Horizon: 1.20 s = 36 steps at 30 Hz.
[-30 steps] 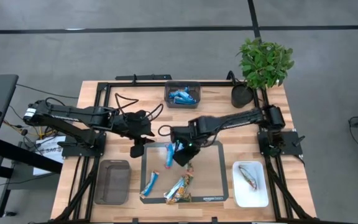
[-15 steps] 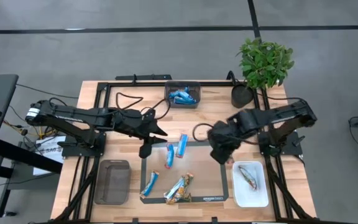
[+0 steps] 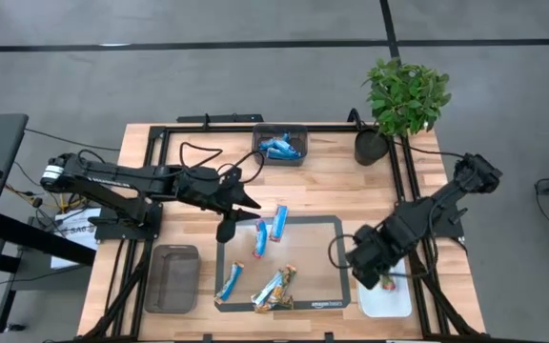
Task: Pick and place Granola Bars by type
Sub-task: Put the red granola bar into the white bin
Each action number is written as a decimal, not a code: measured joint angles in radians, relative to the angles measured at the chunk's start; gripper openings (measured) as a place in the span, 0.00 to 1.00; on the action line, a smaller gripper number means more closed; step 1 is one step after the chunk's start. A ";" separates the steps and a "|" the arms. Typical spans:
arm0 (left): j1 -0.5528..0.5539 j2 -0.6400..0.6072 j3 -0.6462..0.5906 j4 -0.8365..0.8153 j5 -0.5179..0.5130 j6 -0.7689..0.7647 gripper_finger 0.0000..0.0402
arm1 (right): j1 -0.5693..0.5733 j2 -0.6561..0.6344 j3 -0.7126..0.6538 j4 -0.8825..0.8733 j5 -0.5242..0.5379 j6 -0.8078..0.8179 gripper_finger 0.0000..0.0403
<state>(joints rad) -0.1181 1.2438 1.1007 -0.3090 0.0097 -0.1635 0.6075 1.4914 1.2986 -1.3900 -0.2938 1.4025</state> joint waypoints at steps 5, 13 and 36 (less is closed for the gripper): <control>-0.004 0.000 0.000 0.018 0.037 0.029 0.27 | 0.056 0.000 -0.096 0.105 -0.054 0.085 0.05; -0.005 0.000 0.000 0.003 0.058 0.034 0.27 | 0.071 0.000 -0.130 0.213 -0.051 0.116 0.14; -0.005 -0.008 0.000 -0.209 -0.180 -0.208 0.27 | -0.271 0.000 -0.060 0.505 0.237 -0.098 0.34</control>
<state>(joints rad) -0.1228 1.2354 1.1004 -0.5178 -0.1705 -0.3713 0.3366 1.4918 1.2388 -0.8847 -0.0567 1.3043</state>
